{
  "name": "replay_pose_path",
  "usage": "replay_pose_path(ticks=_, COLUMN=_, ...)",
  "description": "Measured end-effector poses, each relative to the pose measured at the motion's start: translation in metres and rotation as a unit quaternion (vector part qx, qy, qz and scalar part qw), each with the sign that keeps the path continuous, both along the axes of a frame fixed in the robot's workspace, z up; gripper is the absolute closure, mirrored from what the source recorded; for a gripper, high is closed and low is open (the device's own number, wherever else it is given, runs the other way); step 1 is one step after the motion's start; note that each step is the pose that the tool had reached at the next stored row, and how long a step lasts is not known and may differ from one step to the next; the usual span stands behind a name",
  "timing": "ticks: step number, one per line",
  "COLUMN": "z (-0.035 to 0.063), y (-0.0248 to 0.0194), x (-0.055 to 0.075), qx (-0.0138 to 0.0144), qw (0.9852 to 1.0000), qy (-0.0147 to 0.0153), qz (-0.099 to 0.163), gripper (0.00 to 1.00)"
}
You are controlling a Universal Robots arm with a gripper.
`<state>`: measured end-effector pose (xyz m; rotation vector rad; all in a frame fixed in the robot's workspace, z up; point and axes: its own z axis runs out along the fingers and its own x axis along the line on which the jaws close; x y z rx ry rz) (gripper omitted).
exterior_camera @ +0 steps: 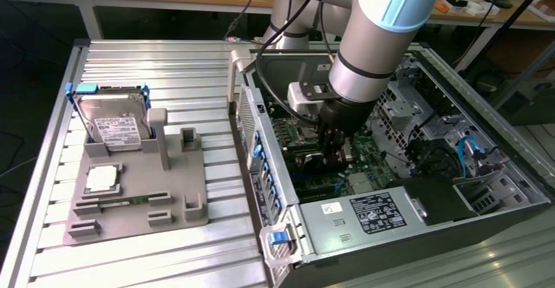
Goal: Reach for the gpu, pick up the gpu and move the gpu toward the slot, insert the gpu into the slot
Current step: 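Insert the gpu into the slot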
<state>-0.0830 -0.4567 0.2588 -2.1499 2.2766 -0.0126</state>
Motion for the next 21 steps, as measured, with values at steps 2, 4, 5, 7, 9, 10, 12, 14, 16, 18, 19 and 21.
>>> replay_pose_path(ticks=2, z=0.0000, y=0.0000, x=0.0000, qx=0.0001, qw=1.0000, qy=0.0000, qz=0.004, gripper=0.73)
replay_pose_path(ticks=4, z=0.0000, y=0.0000, x=0.0000, qx=0.0001, qw=1.0000, qy=0.0000, qz=0.009, gripper=0.73)
replay_pose_path(ticks=5, z=0.0000, y=0.0000, x=0.0000, qx=0.0000, qw=0.9999, qy=0.0000, qz=0.011, gripper=0.73)
replay_pose_path(ticks=7, z=0.0000, y=0.0000, x=-0.0001, qx=0.0001, qw=0.9999, qy=0.0001, qz=0.016, gripper=0.73)
replay_pose_path(ticks=9, z=0.0000, y=0.0000, x=0.0000, qx=0.0000, qw=0.9998, qy=0.0000, qz=0.021, gripper=0.73)
replay_pose_path(ticks=10, z=0.0000, y=0.0000, x=0.0000, qx=0.0001, qw=0.9997, qy=0.0000, qz=0.023, gripper=0.73)
replay_pose_path(ticks=12, z=0.0000, y=0.0000, x=0.0000, qx=0.0000, qw=0.9996, qy=0.0000, qz=0.027, gripper=0.73)
replay_pose_path(ticks=14, z=0.0000, y=0.0000, x=0.0000, qx=0.0000, qw=0.9996, qy=0.0000, qz=0.029, gripper=0.73)
replay_pose_path(ticks=16, z=0.0000, y=0.0000, x=0.0000, qx=0.0001, qw=0.9996, qy=0.0000, qz=0.029, gripper=0.73)
replay_pose_path(ticks=18, z=0.0000, y=0.0000, x=0.0000, qx=0.0000, qw=0.9996, qy=0.0000, qz=0.029, gripper=0.73)
replay_pose_path(ticks=19, z=0.0000, y=0.0000, x=0.0000, qx=0.0000, qw=0.9996, qy=0.0000, qz=0.029, gripper=0.73)
replay_pose_path(ticks=21, z=-0.0002, y=0.0000, x=0.0000, qx=0.0000, qw=0.9996, qy=0.0000, qz=0.029, gripper=0.73)
